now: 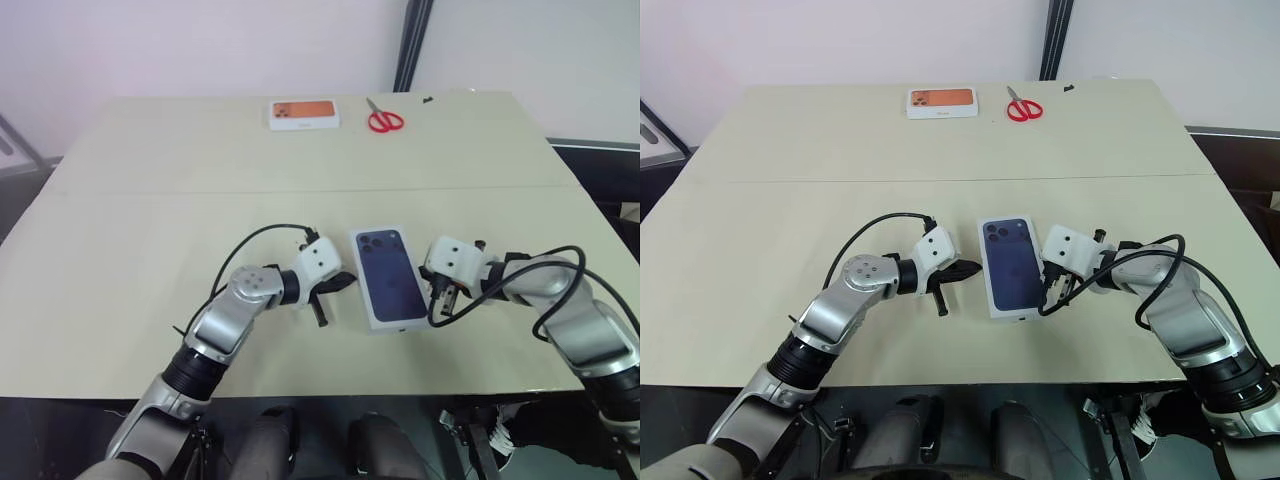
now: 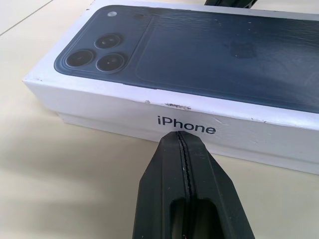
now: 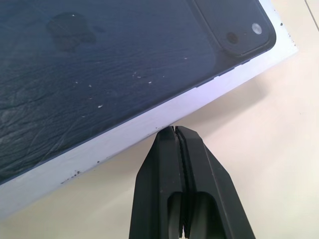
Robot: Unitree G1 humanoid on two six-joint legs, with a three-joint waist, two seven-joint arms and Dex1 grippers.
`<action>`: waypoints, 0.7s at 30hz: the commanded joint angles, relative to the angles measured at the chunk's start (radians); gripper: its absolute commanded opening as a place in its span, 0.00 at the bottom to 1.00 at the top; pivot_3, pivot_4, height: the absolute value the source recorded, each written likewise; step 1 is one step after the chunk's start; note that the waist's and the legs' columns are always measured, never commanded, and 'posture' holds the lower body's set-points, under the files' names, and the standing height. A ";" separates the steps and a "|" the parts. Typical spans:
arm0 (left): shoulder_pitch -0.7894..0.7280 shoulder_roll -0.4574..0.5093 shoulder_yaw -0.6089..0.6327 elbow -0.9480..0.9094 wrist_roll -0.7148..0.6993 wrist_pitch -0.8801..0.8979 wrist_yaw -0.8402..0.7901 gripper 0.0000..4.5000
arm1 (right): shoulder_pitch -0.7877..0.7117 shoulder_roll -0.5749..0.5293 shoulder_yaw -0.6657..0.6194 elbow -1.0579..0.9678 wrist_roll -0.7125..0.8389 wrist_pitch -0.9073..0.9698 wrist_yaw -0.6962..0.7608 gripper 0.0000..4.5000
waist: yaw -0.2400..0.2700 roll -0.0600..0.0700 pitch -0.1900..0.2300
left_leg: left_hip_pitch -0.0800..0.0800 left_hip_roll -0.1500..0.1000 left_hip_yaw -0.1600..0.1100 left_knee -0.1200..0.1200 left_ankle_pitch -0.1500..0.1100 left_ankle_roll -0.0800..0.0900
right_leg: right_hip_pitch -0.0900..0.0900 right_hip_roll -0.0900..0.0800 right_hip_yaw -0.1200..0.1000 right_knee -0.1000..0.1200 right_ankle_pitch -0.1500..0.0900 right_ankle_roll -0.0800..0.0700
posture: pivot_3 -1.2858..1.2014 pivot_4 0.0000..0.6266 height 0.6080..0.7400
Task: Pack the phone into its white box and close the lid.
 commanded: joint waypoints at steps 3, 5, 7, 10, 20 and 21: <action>-0.011 -0.012 -0.005 -0.016 -0.011 -0.010 -0.006 0.00 | 0.011 0.004 -0.019 -0.009 0.000 -0.017 -0.006 0.01 | 0.000 0.000 0.000 | 0.000 0.000 0.000 0.000 0.000 0.000 | 0.000 0.000 0.000 0.000 0.000 0.000 | 0.52 0.24 1.00; -0.010 -0.011 -0.005 -0.017 -0.011 -0.009 -0.006 0.00 | 0.014 0.003 -0.020 -0.011 0.000 -0.016 -0.006 0.01 | 0.000 0.000 0.000 | 0.000 0.000 0.000 0.000 0.000 0.000 | 0.000 0.000 0.000 0.000 0.000 0.000 | 0.52 0.24 1.00; -0.008 -0.010 -0.004 -0.019 -0.011 -0.008 -0.005 0.00 | 0.019 0.002 -0.021 -0.013 0.000 -0.016 -0.007 0.01 | 0.000 0.000 0.000 | 0.000 0.000 0.000 0.000 0.000 0.000 | 0.000 0.000 0.000 0.000 0.000 0.000 | 0.52 0.24 1.00; -0.006 -0.010 -0.004 -0.018 -0.010 -0.008 -0.005 0.00 | 0.023 -0.001 -0.023 -0.011 0.000 -0.018 -0.005 0.01 | 0.000 0.000 0.000 | 0.000 0.000 0.000 0.000 0.000 0.000 | 0.000 0.000 0.000 0.000 0.000 0.000 | 0.52 0.24 1.00; 0.010 0.021 0.050 -0.022 -0.033 0.010 0.000 0.00 | 0.028 -0.075 -0.147 0.002 0.044 -0.037 0.032 0.01 | 0.000 0.000 0.000 | 0.000 0.000 0.000 0.000 0.000 0.000 | 0.000 0.000 0.000 0.000 0.000 0.000 | 0.52 0.24 1.00; 0.007 0.018 0.075 -0.023 -0.052 0.019 0.004 0.00 | 0.033 -0.076 -0.174 -0.004 0.069 -0.032 0.043 0.01 | 0.000 0.000 0.000 | 0.000 0.000 0.000 0.000 0.000 0.000 | 0.000 0.000 0.000 0.000 0.000 0.000 | 0.52 0.24 1.00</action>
